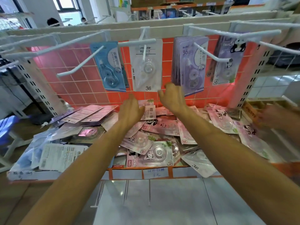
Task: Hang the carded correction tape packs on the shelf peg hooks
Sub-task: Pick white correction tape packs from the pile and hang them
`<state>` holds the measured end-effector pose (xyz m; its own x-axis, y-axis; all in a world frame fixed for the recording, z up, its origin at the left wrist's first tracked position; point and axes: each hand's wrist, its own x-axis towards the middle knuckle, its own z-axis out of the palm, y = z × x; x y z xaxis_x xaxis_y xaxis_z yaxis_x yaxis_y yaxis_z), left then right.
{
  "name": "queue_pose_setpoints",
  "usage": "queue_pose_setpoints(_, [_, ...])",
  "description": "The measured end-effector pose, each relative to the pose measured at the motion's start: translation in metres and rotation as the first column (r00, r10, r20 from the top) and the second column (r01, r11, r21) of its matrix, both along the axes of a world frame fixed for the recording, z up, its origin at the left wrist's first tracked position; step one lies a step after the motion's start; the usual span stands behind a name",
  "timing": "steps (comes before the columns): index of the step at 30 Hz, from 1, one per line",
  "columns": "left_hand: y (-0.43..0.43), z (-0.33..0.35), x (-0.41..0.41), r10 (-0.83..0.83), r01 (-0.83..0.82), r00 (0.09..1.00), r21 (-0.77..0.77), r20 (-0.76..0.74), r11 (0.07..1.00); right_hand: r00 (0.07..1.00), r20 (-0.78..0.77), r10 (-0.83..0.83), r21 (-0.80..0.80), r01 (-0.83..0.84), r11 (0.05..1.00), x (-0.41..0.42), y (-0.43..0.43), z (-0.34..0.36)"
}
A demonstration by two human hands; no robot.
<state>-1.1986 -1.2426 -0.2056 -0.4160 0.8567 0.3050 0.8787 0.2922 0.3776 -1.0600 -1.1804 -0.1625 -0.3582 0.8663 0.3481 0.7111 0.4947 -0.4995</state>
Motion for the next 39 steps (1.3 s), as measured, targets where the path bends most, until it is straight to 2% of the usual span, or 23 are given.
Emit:
queue_pose_setpoints(5, [-0.017,-0.022,0.022,-0.082,0.080,0.996,-0.055,-0.024,0.995,0.998,0.051,0.030,-0.152,-0.021,0.988,0.010,-0.011,-0.050])
queue_pose_setpoints(9, [-0.026,-0.035,0.033,-0.172,0.165,0.984,-0.118,-0.055,0.979,0.995,0.064,0.078,-0.185,-0.065,0.981,0.019,-0.027,-0.070])
queue_pose_setpoints(18, [-0.056,-0.063,0.077,-0.349,0.346,0.936,-0.065,-0.041,0.936,0.994,0.032,0.103,-0.271,-0.090,0.958,0.058,-0.078,-0.091])
queue_pose_setpoints(27, [-0.066,-0.078,0.117,-0.425,0.429,0.902,0.058,-0.078,0.901,1.000,-0.002,-0.001,-0.198,0.001,0.980,0.107,-0.092,-0.113])
queue_pose_setpoints(35, [-0.070,-0.088,0.143,-0.455,0.455,0.890,0.002,-0.039,0.890,0.994,-0.090,-0.067,-0.126,0.056,0.990,0.140,-0.099,-0.112])
queue_pose_setpoints(39, [-0.079,-0.092,0.148,-0.478,0.480,0.877,0.023,-0.056,0.877,0.995,-0.024,-0.097,-0.198,0.090,0.976,0.161,-0.106,-0.119])
